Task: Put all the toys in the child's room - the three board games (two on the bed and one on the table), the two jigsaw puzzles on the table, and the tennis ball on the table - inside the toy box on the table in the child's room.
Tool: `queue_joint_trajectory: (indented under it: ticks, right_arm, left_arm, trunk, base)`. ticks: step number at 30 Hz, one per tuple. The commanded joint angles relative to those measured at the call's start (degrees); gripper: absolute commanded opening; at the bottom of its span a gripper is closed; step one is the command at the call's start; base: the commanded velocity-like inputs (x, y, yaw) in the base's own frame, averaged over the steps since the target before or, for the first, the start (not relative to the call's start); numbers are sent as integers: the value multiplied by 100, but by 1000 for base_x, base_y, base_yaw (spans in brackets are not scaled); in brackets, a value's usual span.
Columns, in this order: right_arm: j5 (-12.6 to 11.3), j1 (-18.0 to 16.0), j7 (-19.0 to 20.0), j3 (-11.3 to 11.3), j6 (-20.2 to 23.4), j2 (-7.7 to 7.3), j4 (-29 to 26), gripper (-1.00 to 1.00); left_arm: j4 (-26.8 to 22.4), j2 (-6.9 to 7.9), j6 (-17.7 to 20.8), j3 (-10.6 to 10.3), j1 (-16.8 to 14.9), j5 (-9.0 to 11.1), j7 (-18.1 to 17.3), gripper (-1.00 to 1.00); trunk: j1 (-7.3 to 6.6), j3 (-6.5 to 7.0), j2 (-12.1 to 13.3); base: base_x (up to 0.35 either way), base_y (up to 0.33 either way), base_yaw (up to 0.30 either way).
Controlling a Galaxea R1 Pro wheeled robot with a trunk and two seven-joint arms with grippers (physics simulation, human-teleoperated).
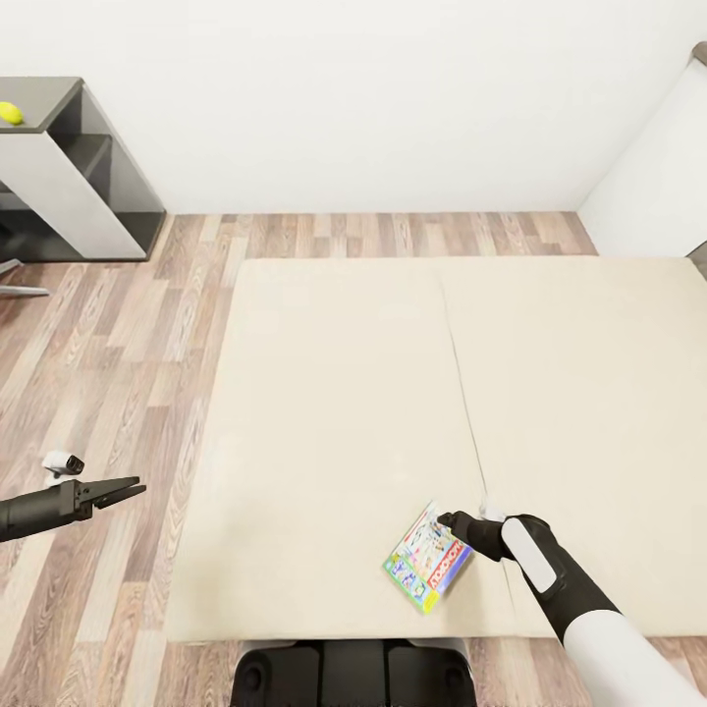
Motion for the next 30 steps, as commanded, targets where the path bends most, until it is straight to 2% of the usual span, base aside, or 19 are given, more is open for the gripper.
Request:
queue_joint_trajectory:
  ticks: [1, 15, 30]
  right_arm:
    - [-61, -2, -54, 27, 7, -11, -10, 100]
    - [-61, -8, -54, 27, 5, -42, -15, 100]
    - [-61, -181, -54, 75, 5, -41, -11, 100]
  left_arm:
    - [-1, 2, 61, -2, -2, -1, -22, 100]
    - [-1, -1, 61, -2, -2, -1, -22, 100]
    - [-1, 0, 61, -2, -2, -1, -22, 100]
  trunk:
    - [3, -17, -9]
    - [3, -148, -9]
    - [3, -290, -9]
  base:
    - [0, 0, 0]
    - [0, 0, 0]
    - [0, 0, 0]
